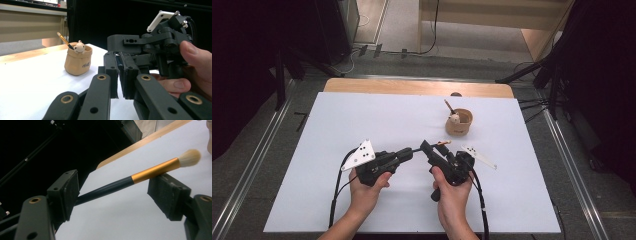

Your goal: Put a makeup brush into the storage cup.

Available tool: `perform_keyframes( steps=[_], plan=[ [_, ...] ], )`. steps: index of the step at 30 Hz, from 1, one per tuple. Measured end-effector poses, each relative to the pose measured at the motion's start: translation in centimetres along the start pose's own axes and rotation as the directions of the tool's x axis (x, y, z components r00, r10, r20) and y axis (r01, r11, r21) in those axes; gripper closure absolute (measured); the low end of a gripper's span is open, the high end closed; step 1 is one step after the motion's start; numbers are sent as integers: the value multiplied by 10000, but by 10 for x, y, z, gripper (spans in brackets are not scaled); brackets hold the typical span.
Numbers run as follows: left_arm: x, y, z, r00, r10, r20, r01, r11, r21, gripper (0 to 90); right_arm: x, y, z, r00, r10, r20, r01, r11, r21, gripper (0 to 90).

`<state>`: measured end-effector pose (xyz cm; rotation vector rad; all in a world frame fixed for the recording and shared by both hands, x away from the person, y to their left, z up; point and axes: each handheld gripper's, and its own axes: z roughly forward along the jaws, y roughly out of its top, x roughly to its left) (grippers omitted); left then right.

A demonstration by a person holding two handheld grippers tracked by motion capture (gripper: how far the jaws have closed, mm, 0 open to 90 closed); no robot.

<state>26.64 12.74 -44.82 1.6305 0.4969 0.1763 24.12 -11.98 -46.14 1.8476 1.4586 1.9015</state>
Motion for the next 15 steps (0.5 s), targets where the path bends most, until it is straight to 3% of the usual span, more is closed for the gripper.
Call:
perform_keyframes(
  steps=[5, 10, 12, 14, 15],
  plan=[
    [-1, -2, 2, 9998, -6, 212, 5, 10000, 39, 866, -3, 0, 0, 9996, 261, -65, -261, 9996, 71, 324],
    [-3, -4, 5, 9997, 129, 206, -134, 9996, 260, 866, -4, 0, -1, 9994, 295, -162, -295, 9996, -15, 447],
    [-3, -5, 7, 9997, 72, 226, -86, 9981, 614, 865, -5, 1, -1, 9987, 346, -384, -348, 9994, -52, 533],
    [-2, -7, 11, 9998, 32, 203, -57, 9919, 1267, 854, -5, 2, -3, 9967, 361, -722, -368, 9993, -83, 715],
    [-4, -9, 12, 9999, 66, -135, -48, 9912, 1319, 738, -5, 3, -5, 9935, 390, -1073, -392, 9992, -2, 838]
  ],
)
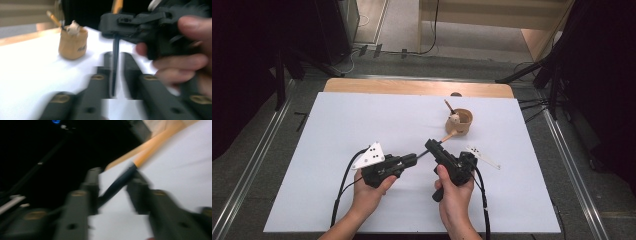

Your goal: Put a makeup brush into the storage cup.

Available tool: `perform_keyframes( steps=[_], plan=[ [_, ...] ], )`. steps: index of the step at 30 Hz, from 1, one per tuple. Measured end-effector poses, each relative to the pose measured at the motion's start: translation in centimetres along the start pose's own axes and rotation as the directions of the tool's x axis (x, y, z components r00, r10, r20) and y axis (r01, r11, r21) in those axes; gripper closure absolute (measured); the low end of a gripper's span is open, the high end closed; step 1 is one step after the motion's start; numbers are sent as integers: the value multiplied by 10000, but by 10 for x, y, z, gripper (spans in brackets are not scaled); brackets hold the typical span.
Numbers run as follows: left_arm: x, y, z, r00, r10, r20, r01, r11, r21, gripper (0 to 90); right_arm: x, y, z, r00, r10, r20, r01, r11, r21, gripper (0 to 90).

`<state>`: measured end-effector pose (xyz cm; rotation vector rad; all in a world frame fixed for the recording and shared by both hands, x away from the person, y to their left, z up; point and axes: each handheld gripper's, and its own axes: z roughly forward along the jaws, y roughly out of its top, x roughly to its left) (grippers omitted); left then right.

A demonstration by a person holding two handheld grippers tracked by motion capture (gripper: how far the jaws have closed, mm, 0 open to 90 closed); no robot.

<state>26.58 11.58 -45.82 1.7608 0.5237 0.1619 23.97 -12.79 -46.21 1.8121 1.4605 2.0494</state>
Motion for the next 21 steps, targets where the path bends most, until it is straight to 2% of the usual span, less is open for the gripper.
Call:
perform_keyframes(
  steps=[1, 4, 5, 6, 7, 9, 13, 14, 19, 21],
  plan=[
    [-1, -1, 0, 9994, -89, -327, 88, 10000, -19, 537, 1, 1, -1, 9995, -283, -144, 283, 9996, 3, 840],
    [3, -2, 1, 9978, -468, -479, 482, 9985, 274, 186, 7, 2, -3, 9908, -1340, -208, 1339, 9910, -73, 841],
    [4, -2, -1, 9983, -440, -392, 452, 9986, 289, 105, 9, 2, -4, 9839, -1786, -26, 1786, 9839, -114, 841],
    [6, -2, -3, 9988, -432, -244, 438, 9987, 257, 71, 11, 3, -5, 9745, -2240, 152, 2243, 9743, -215, 841],
    [6, -2, -4, 9987, -421, -275, 429, 9987, 291, 31, 12, 3, -6, 9647, -2620, 258, 2627, 9644, -303, 841],
    [8, -1, -7, 9983, -469, -342, 477, 9986, 243, 0, 13, 5, -7, 9498, -3101, 425, 3114, 9498, -297, 841],
    [11, -2, -15, 9970, -234, -738, 256, 9992, 294, 0, 13, 8, -10, 9036, -4161, 1019, 4215, 9060, -389, 841],
    [12, -3, -17, 9967, -148, -802, 177, 9992, 352, 0, 13, 9, -11, 8947, -4330, 1097, 4392, 8975, -401, 841],
    [16, -5, -29, 9930, 101, -1177, -80, 9998, 183, 0, 12, 17, -13, 8578, -4908, 1528, 5018, 8640, -413, 841],
    [18, -6, -34, 9920, 189, -1246, -166, 9997, 192, 0, 11, 19, -14, 8479, -5044, 1634, 5159, 8560, -343, 841]
  ],
)
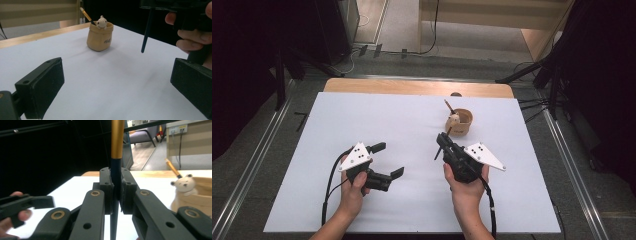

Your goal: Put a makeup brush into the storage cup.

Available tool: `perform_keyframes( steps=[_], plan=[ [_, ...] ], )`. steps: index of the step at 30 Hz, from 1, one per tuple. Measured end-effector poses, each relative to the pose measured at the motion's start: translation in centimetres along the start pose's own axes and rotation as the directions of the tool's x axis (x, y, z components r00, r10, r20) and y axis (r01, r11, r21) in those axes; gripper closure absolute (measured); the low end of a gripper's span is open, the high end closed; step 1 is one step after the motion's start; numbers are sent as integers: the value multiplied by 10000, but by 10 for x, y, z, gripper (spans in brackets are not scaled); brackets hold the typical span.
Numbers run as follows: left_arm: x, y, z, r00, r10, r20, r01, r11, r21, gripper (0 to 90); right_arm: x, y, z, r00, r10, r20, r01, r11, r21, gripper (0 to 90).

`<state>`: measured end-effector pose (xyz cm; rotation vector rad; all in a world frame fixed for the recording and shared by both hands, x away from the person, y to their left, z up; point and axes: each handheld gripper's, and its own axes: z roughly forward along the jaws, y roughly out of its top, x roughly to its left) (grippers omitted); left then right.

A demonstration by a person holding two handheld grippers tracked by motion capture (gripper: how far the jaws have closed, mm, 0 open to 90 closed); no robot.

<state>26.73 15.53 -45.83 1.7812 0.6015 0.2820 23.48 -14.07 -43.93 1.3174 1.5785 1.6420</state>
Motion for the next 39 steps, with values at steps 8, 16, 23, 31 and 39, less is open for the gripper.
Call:
perform_keyframes(
  steps=[8, 16, 23, 31, 39],
  plan=[
    [13, -14, -25, 9984, -14, -559, 2, 9998, -210, 0, -11, 3, 1, 9983, -574, 125, 572, 9982, 161, 841],
    [25, -22, -51, 9941, -12, -1083, -47, 9985, -542, 0, -20, 5, 2, 9973, -701, 228, 699, 9975, 111, 841],
    [35, -29, -68, 9893, -79, -1457, -5, 9984, -572, 0, -26, 10, 4, 9940, -1026, 385, 1021, 9947, 145, 841],
    [46, -38, -85, 9828, -279, -1823, 189, 9985, -506, 0, -34, 19, 7, 9899, -1305, 559, 1300, 9914, 119, 841],
    [54, -46, -96, 9764, -403, -2120, 327, 9987, -392, 0, -48, 26, 10, 9882, -1287, 827, 1289, 9917, 23, 841]
  ],
)
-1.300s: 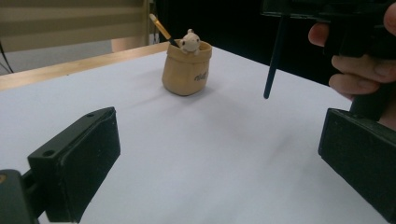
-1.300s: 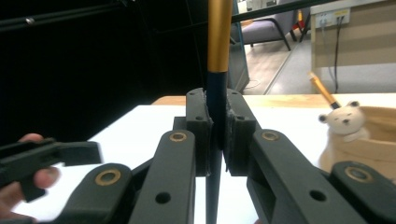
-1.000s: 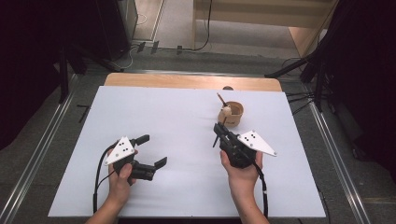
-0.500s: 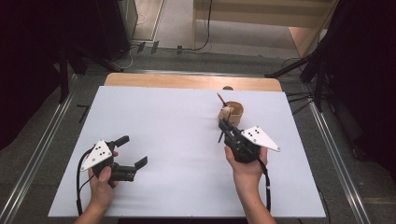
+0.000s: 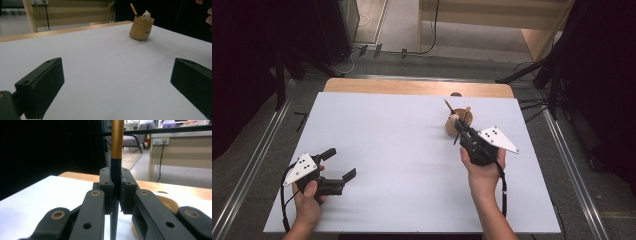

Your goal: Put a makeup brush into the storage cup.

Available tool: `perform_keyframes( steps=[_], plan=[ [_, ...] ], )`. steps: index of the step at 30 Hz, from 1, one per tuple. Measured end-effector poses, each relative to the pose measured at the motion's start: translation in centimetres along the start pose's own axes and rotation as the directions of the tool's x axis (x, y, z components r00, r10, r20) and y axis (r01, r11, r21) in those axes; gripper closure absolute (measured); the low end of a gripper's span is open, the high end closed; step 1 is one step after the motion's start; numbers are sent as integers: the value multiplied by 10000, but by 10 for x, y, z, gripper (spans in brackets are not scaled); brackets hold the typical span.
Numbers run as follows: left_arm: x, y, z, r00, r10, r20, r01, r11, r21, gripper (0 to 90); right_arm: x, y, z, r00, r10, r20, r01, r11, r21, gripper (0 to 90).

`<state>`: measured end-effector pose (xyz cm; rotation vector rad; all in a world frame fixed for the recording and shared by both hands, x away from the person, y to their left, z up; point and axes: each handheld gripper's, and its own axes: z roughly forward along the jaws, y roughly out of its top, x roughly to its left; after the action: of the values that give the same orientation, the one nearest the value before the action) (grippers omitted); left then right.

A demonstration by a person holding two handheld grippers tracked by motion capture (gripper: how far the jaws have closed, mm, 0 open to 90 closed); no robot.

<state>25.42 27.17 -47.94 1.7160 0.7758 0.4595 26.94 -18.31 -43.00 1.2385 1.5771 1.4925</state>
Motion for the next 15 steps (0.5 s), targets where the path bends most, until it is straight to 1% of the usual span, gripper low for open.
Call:
perform_keyframes(
  steps=[5, 15],
  plan=[
    [6, -3, -6, 9998, -88, -157, 88, 10000, 12, 0, -7, 3, 5, 9996, -211, 164, 210, 9998, 42, 841],
    [12, -8, -14, 9992, -93, -386, 98, 9999, 128, 0, -22, 15, 13, 9982, -229, 555, 237, 9996, -139, 841]
  ],
)
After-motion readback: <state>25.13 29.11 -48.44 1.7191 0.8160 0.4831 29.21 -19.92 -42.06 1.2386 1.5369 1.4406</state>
